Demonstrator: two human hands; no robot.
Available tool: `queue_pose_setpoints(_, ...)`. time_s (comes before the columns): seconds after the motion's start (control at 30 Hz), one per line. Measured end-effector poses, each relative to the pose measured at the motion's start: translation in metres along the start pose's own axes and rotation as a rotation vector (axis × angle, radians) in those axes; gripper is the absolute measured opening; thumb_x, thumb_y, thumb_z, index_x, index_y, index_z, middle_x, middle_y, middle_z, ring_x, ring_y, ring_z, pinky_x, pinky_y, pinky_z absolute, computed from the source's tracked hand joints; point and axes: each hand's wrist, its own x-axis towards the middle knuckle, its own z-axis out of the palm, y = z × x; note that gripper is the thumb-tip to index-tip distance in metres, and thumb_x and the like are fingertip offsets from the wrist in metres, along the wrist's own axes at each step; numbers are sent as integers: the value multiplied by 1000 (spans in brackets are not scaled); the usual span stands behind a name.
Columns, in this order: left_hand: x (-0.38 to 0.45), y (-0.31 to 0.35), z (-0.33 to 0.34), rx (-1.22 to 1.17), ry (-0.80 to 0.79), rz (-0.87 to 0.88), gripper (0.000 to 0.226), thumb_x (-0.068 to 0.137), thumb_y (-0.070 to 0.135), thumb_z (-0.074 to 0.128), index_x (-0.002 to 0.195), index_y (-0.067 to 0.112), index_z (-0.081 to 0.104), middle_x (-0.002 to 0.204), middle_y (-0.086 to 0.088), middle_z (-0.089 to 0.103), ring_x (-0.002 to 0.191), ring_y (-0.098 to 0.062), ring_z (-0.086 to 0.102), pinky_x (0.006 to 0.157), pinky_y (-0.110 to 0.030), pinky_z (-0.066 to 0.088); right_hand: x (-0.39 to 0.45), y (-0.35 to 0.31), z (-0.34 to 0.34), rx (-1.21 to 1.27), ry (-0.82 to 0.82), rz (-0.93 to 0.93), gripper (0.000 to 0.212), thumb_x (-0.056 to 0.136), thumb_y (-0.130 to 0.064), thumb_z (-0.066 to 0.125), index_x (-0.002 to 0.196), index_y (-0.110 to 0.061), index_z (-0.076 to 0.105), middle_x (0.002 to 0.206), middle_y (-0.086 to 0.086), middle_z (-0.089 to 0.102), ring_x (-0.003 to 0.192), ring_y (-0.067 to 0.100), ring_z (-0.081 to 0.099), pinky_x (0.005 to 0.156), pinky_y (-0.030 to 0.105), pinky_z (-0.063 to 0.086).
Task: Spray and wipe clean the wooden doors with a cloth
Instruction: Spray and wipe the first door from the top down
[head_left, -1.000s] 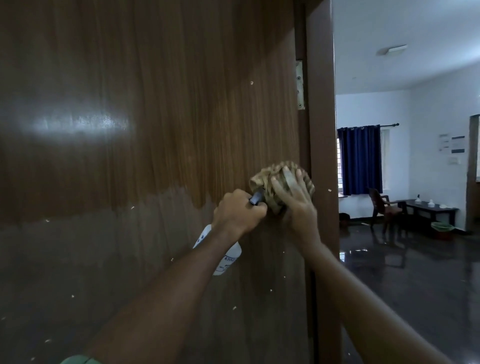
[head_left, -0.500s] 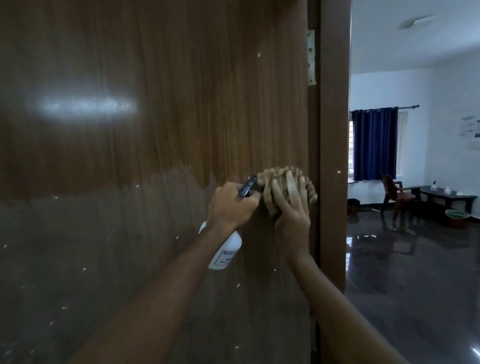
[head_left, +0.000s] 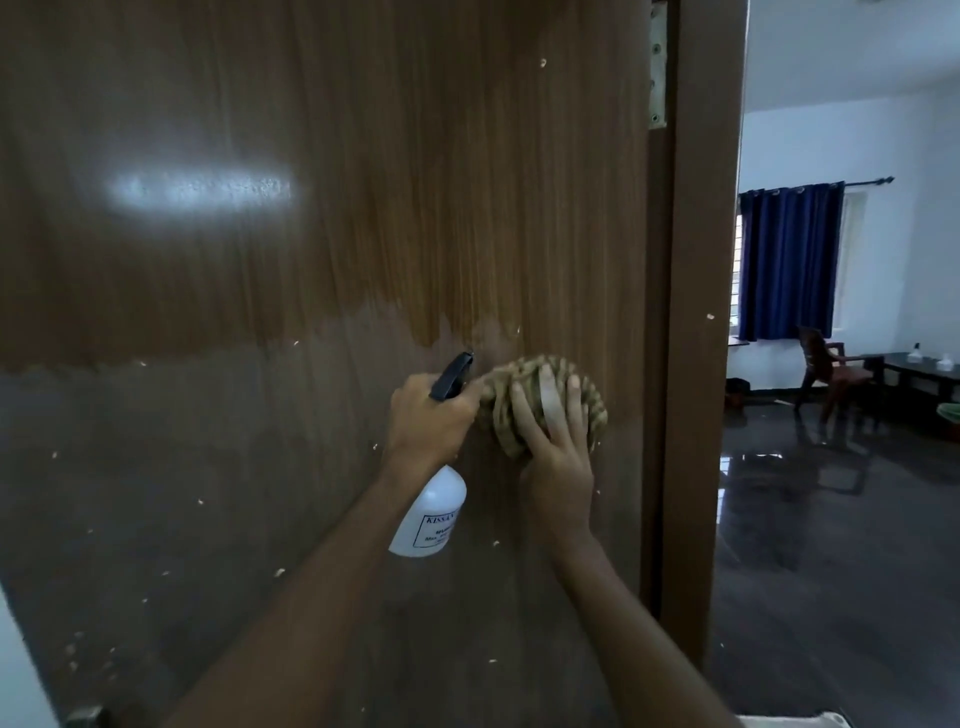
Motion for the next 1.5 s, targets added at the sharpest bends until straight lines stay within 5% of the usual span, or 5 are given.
queue_pose_setpoints(0.43, 10, 1, -23, 18, 76, 105, 43, 80, 36, 58, 69, -5, 63, 66, -23, 65, 55, -33, 58, 56, -47, 45, 5, -24, 13, 12, -19, -63, 76, 92, 12, 61, 156, -27, 46, 171, -5, 25, 160, 27, 12, 100, 53, 57)
queue_pose_setpoints(0.7, 15, -12, -46, 35, 68, 169, 39, 85, 30, 59, 69, -4, 63, 66, -21, 65, 64, -40, 63, 57, -47, 44, 91, -60, 14, 63, 25, -51, 71, 93, 13, 48, 151, -26, 53, 169, -6, 28, 161, 25, 10, 113, 38, 30)
queue_pose_setpoints(1.07, 31, -35, -81, 16, 104, 174, 36, 89, 26, 63, 71, -4, 65, 67, -23, 65, 61, -43, 60, 51, -48, 47, 56, -85, 40, 78, 28, -89, 53, 102, -2, 46, 150, -24, 55, 168, -2, 32, 160, 28, 13, 116, 47, 38)
queue_pose_setpoints(1.23, 32, -51, -91, 109, 73, 201, 39, 95, 18, 65, 59, 13, 50, 49, 2, 45, 43, -12, 37, 48, -32, 33, 72, -107, 58, 44, 127, -18, 64, 98, 9, 51, 153, -25, 52, 168, -2, 31, 160, 27, 12, 116, 46, 42)
queue_pose_setpoints(1.5, 25, -66, -115, 152, 64, 160, 37, 85, 36, 57, 55, 18, 45, 42, 8, 40, 38, -12, 33, 48, -30, 30, 63, -122, 65, 98, 64, -65, 50, 105, -11, 38, 149, -23, 57, 167, 0, 34, 160, 29, 15, 110, 57, 49)
